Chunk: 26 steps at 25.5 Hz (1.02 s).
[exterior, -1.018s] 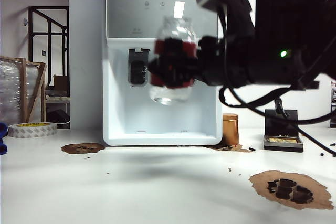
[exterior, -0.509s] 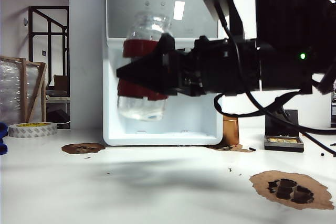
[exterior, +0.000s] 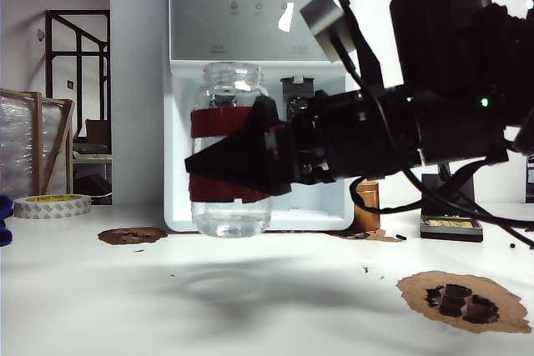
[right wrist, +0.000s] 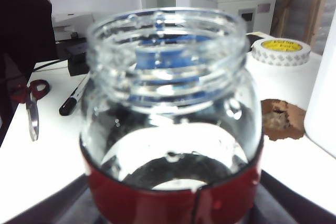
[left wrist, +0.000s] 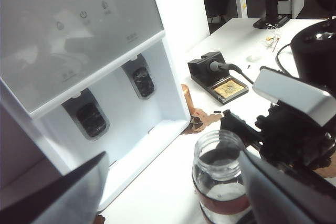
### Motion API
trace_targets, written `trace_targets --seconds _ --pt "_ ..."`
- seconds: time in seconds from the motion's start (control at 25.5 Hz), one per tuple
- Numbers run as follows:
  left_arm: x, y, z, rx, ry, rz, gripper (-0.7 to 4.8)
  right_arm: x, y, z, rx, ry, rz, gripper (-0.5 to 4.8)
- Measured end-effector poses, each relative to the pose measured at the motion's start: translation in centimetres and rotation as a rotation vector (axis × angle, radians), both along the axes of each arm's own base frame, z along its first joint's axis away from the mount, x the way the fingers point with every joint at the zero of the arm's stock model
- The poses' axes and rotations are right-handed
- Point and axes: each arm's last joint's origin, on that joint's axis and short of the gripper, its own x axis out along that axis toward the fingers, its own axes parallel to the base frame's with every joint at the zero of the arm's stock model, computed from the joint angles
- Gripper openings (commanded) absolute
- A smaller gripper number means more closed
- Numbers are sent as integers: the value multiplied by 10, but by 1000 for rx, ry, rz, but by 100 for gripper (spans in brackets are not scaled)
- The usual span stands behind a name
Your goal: Pick up the water bottle with two loops of red belts, then reach the front water dispenser and gently press the gray-black baffle horizontally to get a little water.
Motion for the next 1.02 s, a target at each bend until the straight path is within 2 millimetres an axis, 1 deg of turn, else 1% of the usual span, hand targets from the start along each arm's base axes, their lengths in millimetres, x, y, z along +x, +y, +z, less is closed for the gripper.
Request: trace_targets --seconds 0.2,0.59,0.67,0.86,1.02 --pt "0 0 0 0 0 -1 400 -1 0 -3 -3 14 32 156" --pt "0 0 1 -6 -4 -5 400 0 2 -29 -20 97 49 156" --pt "0 -1 1 -8 -2 -18 400 -1 1 -28 1 101 54 156" --pt "-9 4 5 -54 13 -134 400 -9 -6 -31 13 108 16 156" --pt "-17 13 10 -113 19 -131 400 -10 -7 -31 27 112 1 156"
